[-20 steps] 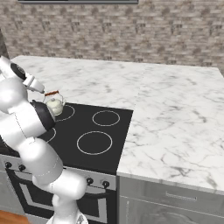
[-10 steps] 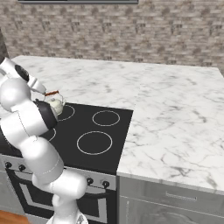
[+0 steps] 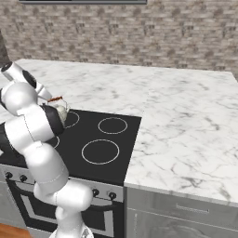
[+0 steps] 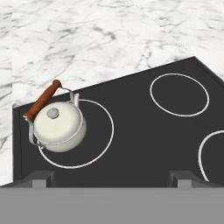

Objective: The kettle is done boiling. Turn off the stove, then wait for 300 timesteps before moving the kettle to the dining table.

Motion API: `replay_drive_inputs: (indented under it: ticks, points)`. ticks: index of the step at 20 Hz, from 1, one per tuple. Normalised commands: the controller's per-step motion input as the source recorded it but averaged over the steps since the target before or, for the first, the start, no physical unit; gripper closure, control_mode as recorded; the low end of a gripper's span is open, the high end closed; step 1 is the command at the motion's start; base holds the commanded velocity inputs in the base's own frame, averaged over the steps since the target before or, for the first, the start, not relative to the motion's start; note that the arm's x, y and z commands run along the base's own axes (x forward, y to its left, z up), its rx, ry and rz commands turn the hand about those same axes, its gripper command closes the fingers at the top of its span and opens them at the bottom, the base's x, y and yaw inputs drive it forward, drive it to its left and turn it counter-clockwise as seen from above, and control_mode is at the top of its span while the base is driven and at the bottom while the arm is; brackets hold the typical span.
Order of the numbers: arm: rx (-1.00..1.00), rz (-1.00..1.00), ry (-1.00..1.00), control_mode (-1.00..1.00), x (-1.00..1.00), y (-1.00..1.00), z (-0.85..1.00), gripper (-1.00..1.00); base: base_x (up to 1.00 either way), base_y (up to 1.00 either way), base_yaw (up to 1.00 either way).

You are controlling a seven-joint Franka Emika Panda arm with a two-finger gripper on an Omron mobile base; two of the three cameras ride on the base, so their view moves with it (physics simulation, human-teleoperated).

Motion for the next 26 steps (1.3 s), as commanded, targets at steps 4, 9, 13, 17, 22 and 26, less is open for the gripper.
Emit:
replay_drive_inputs:
  ticks: [4, 9, 13, 17, 22, 26]
  points:
    - [0.03, 0.0, 0.0, -1.0, 0.24, 0.03, -0.06, -1.0, 0.0, 0.0, 0.0]
    - [0.02, 0.0, 0.0, -1.0, 0.32, 0.06, -0.05, -1.0, 0.0, 0.0, 0.0]
    - [0.02, -0.01, 0.0, -1.0, 0.32, 0.11, -0.04, -1.0, 0.0, 0.0, 0.0]
    - [0.03, -0.02, 0.0, -1.0, 0.28, 0.18, -0.04, -1.0, 0.0, 0.0, 0.0]
    - [0.04, -0.02, 0.0, -1.0, 0.22, 0.2, -0.01, -1.0, 0.0, 0.0, 0.0]
    - [0.02, -0.01, 0.0, -1.0, 0.15, 0.09, -0.04, -1.0, 0.0, 0.0, 0.0]
